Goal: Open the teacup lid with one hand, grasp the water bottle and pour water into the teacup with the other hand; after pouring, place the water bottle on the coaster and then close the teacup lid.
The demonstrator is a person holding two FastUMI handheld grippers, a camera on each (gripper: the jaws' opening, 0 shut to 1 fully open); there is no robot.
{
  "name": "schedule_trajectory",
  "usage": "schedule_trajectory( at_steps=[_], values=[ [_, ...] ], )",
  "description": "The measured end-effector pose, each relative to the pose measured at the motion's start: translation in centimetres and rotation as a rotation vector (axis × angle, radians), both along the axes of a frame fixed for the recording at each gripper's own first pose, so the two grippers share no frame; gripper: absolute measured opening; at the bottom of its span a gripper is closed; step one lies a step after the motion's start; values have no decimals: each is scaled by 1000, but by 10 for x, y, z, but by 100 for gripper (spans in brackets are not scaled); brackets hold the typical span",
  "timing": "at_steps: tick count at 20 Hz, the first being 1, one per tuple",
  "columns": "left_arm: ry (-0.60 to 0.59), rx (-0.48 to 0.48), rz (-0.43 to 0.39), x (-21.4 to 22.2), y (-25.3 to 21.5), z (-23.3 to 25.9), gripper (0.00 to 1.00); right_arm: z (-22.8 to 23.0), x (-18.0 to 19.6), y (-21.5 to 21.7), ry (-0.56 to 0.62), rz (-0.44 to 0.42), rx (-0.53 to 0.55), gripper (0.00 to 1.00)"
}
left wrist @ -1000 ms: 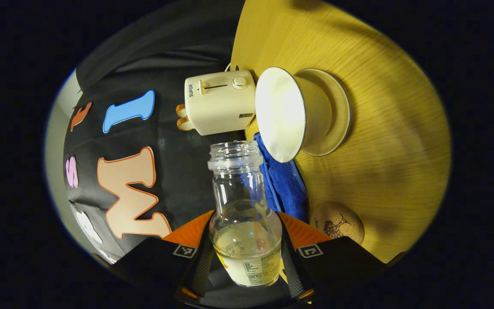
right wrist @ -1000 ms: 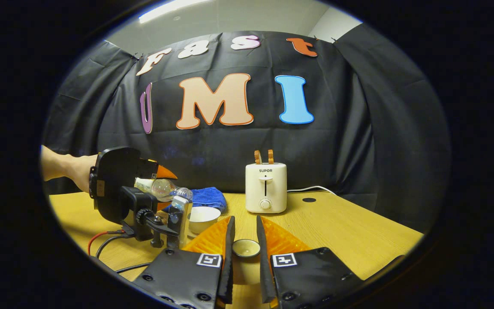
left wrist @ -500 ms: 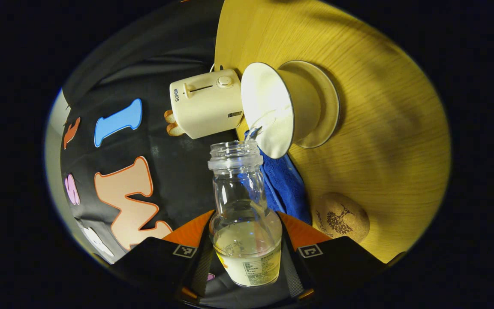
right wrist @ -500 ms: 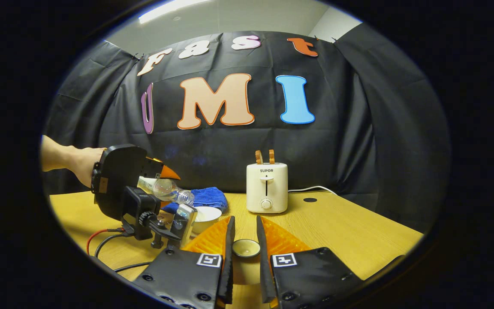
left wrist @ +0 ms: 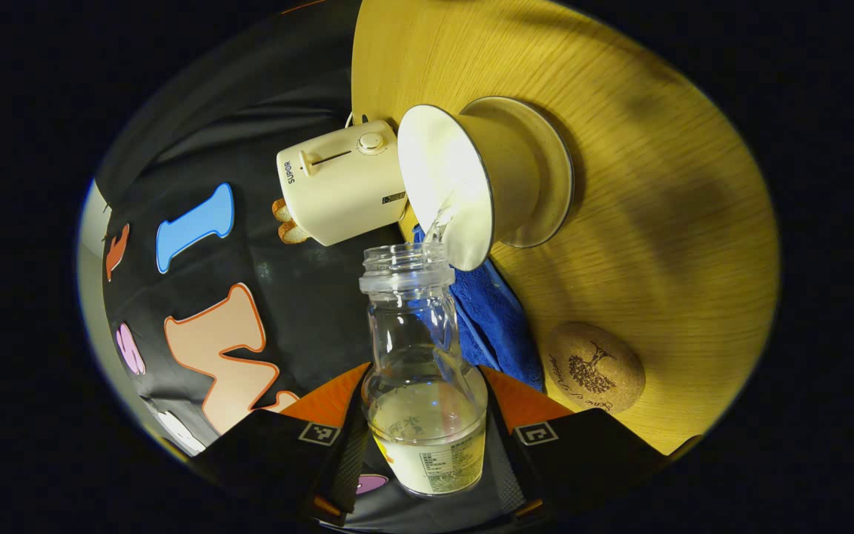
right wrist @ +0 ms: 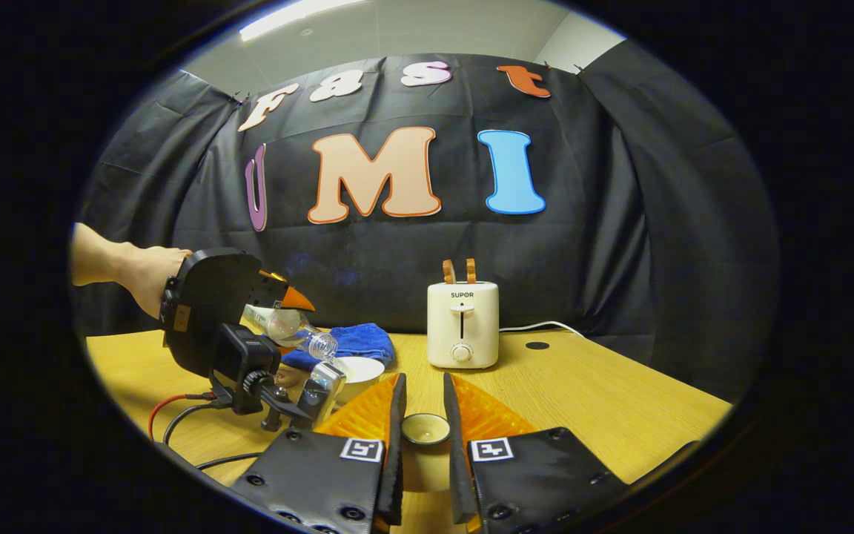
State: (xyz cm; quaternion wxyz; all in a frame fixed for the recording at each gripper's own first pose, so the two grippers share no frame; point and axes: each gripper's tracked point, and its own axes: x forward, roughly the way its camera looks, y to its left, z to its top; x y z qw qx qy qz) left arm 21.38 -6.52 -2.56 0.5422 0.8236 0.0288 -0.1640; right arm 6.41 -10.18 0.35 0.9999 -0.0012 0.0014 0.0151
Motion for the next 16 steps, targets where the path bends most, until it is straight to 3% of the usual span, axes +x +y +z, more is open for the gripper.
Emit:
schedule_trajectory(
  at_steps=[16],
  values=[
    [20,119,-15,5,-5,6,70,0,-1,0,1,4,1,29]
  ],
)
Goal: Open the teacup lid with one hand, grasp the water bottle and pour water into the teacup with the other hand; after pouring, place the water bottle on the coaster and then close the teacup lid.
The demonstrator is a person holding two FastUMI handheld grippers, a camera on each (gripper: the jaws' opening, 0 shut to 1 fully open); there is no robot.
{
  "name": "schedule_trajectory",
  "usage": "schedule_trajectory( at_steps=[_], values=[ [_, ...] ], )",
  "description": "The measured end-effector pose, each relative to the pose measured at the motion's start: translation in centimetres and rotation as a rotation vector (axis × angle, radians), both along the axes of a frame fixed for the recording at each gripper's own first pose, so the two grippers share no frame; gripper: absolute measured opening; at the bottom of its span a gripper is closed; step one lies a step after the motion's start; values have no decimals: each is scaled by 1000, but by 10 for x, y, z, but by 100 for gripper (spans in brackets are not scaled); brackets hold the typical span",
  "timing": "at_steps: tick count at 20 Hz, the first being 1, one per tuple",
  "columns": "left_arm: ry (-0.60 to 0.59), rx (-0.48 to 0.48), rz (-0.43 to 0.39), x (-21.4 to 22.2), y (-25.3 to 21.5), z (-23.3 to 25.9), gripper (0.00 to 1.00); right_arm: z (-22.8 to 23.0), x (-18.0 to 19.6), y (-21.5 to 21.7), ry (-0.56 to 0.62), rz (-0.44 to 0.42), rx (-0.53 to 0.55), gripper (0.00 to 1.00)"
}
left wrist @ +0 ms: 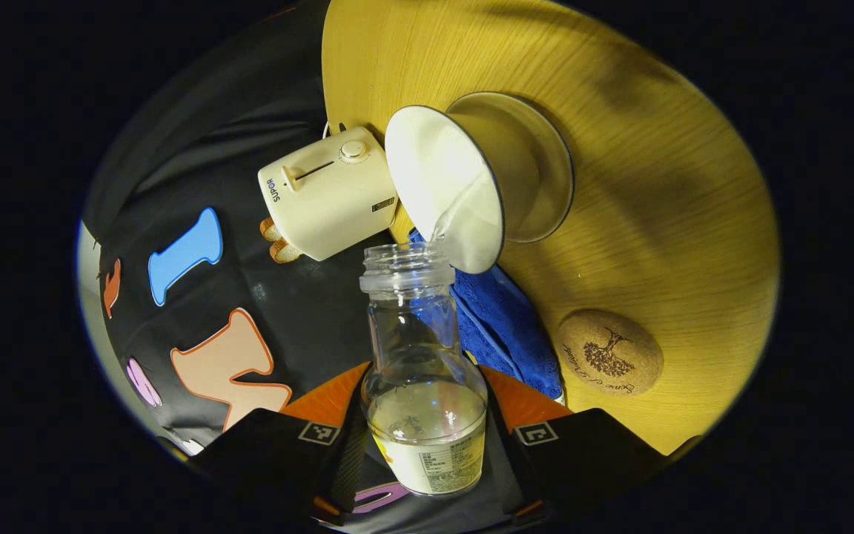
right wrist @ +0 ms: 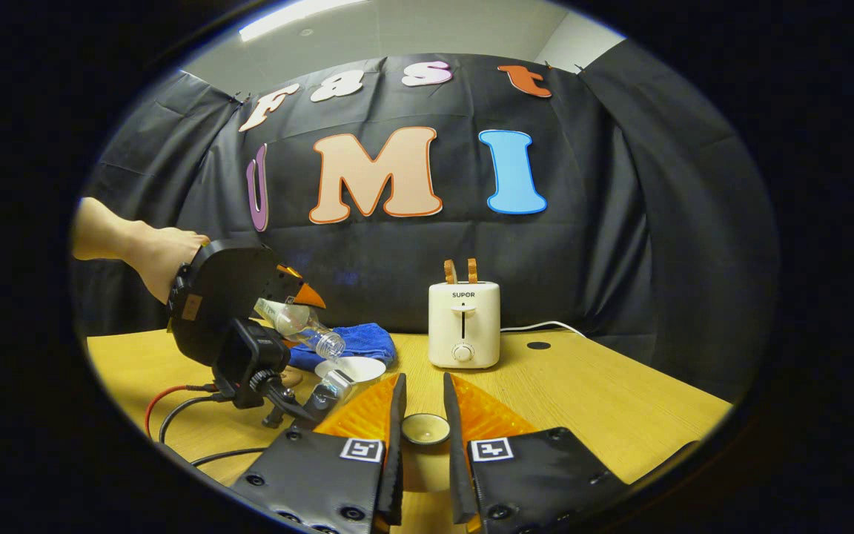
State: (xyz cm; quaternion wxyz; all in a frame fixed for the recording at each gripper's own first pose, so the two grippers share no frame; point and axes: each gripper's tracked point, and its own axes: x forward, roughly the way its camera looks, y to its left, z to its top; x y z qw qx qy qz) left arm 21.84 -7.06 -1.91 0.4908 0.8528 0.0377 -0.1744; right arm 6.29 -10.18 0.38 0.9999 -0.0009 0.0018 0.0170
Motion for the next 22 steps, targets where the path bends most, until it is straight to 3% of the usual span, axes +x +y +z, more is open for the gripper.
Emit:
schedule_trajectory(
  at_steps=[22],
  values=[
    [-26,195,-35,-1,-15,22,71,-1,0,-1,0,1,-1,29]
  ],
)
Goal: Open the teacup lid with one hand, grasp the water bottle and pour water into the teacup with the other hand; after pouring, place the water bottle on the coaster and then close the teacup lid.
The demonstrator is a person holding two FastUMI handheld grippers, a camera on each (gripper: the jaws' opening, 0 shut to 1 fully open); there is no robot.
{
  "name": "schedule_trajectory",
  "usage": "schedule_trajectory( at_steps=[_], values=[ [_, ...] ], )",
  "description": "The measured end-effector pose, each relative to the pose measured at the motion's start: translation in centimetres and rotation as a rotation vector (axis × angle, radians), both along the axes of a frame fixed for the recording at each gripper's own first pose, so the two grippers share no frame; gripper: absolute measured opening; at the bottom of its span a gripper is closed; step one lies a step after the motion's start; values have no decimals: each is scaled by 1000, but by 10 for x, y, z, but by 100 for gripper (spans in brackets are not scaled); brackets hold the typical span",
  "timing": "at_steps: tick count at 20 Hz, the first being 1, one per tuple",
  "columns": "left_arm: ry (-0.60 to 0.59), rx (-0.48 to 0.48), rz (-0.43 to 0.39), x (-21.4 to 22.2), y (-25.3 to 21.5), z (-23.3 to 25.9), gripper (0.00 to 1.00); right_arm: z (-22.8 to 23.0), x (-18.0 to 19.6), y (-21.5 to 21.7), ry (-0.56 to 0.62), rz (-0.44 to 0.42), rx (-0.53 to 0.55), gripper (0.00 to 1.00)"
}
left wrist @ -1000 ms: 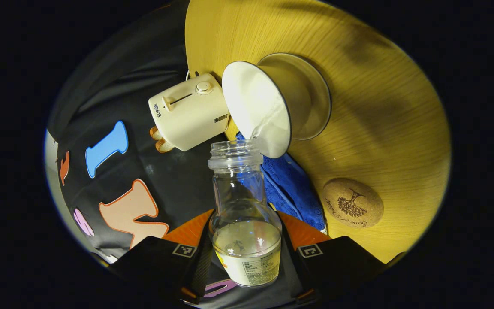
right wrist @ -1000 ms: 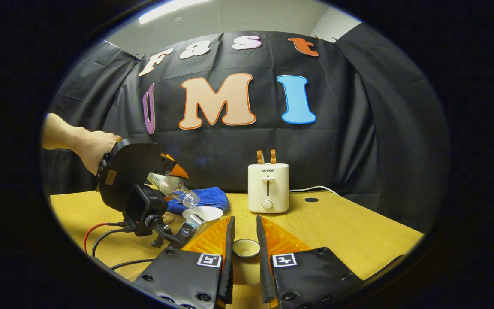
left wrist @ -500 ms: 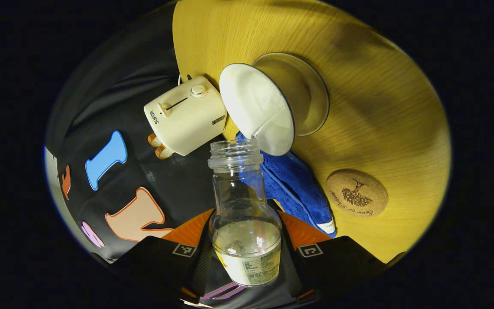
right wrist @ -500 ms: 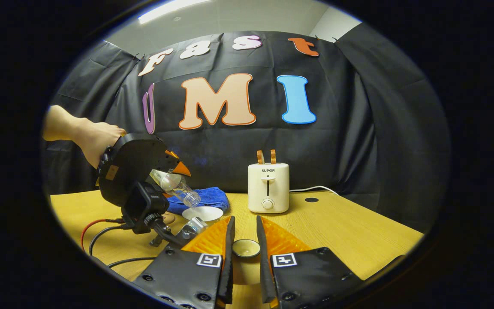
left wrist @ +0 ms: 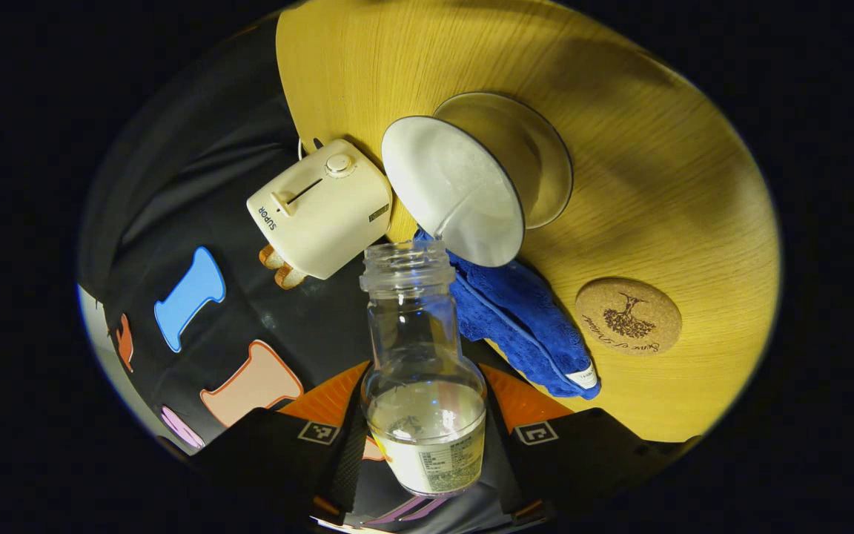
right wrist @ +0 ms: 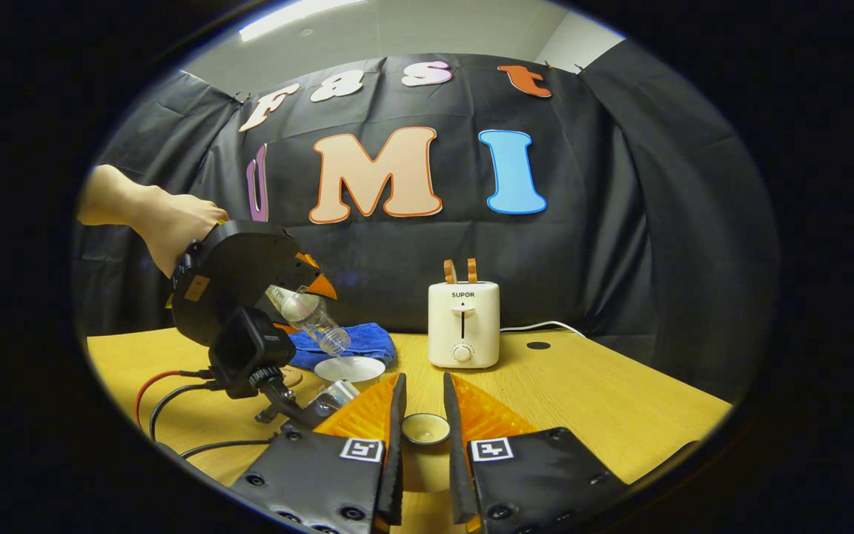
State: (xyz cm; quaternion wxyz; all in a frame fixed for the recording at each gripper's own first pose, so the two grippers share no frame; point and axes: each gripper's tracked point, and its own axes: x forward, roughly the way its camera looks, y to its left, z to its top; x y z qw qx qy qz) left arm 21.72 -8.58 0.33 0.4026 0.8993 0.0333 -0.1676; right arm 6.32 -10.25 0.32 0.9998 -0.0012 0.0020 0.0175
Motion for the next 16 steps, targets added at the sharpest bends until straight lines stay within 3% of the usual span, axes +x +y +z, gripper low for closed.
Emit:
schedule_trajectory(
  at_steps=[11,16],
  values=[
    [-6,16,6,2,2,5,70,0,0,0,0,0,0,29],
    [17,-117,31,2,7,-2,68,0,0,0,0,0,0,29]
  ],
)
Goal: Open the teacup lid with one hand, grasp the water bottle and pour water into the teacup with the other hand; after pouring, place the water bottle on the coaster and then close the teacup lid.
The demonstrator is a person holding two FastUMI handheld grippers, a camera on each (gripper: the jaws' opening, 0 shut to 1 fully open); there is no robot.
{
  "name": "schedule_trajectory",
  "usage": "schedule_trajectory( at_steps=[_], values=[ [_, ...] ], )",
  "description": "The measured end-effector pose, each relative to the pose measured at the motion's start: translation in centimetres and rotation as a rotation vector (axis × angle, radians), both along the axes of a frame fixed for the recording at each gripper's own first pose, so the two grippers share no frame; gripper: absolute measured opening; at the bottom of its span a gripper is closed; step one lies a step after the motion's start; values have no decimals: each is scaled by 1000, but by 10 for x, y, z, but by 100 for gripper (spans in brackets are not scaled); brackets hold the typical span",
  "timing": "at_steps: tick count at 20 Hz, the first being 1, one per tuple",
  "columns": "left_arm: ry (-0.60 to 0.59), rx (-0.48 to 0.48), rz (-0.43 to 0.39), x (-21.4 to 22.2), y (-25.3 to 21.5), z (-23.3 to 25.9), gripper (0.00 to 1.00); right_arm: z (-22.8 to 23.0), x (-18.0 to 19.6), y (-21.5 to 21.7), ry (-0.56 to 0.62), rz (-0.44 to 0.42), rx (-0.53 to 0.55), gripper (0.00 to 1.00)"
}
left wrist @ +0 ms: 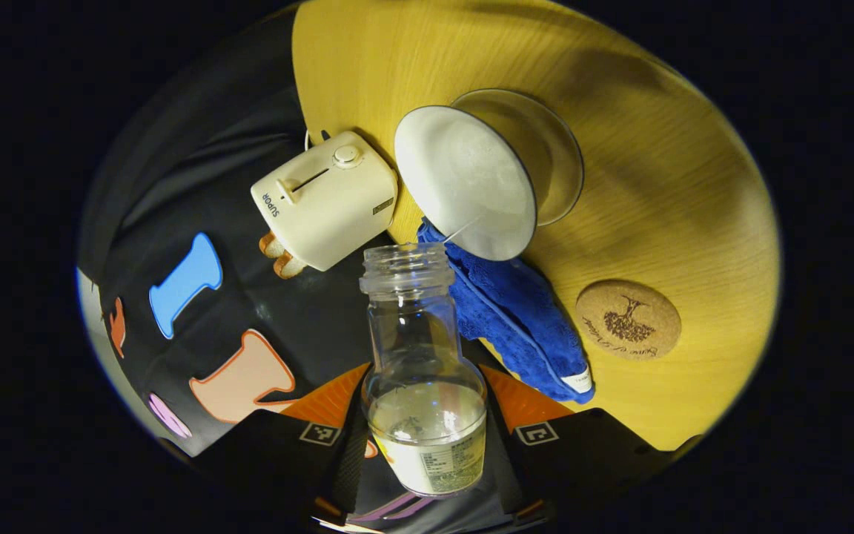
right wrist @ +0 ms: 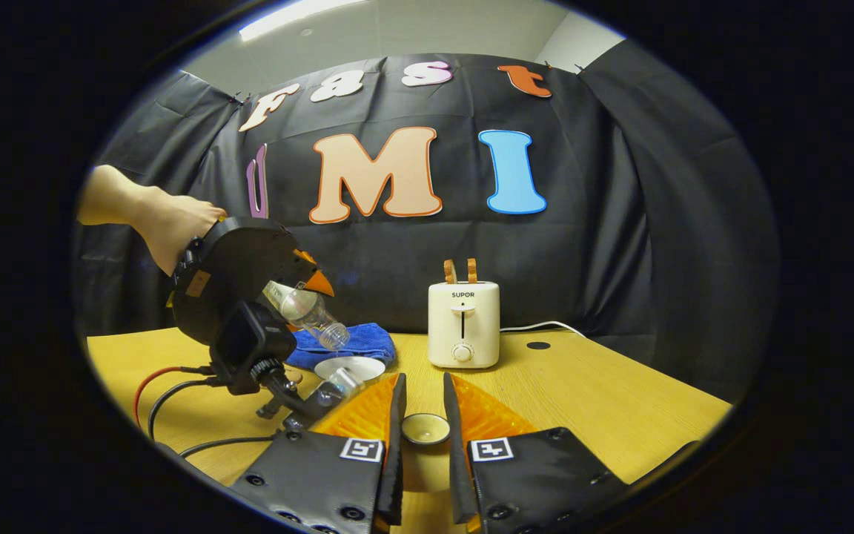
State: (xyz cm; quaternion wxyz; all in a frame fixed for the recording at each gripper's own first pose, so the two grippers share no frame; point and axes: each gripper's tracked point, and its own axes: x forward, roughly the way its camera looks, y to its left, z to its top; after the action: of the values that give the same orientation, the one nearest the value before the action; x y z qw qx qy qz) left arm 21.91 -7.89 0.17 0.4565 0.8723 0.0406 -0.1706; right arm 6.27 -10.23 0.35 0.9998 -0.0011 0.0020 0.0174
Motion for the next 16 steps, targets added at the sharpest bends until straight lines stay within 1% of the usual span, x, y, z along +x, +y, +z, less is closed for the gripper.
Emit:
schedule_trajectory(
  at_steps=[2,3,4,6,8,10,14,16],
  values=[
    [-2,-103,3,2,1,-2,70,0,0,0,0,0,0,29],
    [-1,-175,8,2,3,-3,70,-1,0,-1,0,0,0,29],
    [3,-259,15,0,4,-4,67,-1,0,-1,0,0,0,29],
    [12,-475,28,-3,4,-1,69,-1,1,-3,0,-12,0,29],
    [36,-721,69,-5,0,2,69,-1,1,-7,-1,-24,-1,29],
    [58,-1005,107,-2,-5,7,69,0,2,-9,-2,-34,-2,29],
    [52,-1592,132,-12,-19,23,68,0,3,-12,-2,-52,-3,29],
    [42,-1818,125,-15,-29,28,68,0,4,-15,-3,-62,-3,29]
  ],
)
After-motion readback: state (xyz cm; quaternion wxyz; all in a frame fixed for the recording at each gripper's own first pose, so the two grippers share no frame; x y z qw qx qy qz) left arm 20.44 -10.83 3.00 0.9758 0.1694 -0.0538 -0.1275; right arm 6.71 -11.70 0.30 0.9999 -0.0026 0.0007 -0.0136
